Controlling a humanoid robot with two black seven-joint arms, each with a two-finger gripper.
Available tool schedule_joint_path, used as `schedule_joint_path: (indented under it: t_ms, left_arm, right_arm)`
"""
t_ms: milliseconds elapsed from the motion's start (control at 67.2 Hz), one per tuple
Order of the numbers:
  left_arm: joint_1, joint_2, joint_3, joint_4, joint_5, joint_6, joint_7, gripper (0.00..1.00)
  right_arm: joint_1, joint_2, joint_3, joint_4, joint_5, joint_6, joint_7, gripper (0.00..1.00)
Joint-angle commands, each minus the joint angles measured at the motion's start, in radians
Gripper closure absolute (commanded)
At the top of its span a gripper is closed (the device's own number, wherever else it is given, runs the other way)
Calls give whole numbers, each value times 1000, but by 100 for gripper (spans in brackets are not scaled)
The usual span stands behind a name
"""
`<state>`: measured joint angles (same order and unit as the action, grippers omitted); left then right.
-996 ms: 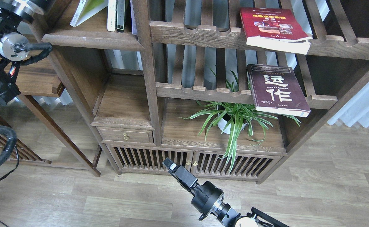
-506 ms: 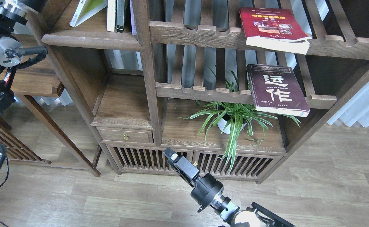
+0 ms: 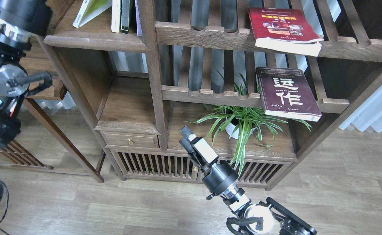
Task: Organize books on shelf
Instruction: 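Withdraw the left gripper and move the right gripper toward the maroon book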
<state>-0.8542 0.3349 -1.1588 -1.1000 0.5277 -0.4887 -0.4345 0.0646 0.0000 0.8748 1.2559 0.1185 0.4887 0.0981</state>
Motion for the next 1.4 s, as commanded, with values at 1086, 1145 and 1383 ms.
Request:
schedule_joint_path:
  t_ms: [1086, 1145, 1383]
  left_arm:
    - [483, -203, 13, -130, -11, 0, 221, 1]
    - [501, -214, 19, -130, -11, 0, 223, 1]
    - [527, -269, 93, -118, -9, 0, 261, 1]
  right_arm:
    - [-68, 0, 276, -61, 113, 0, 3, 1]
    - [-68, 0, 289, -59, 125, 0, 12, 1]
    - [-91, 0, 332, -61, 131, 0, 104, 1]
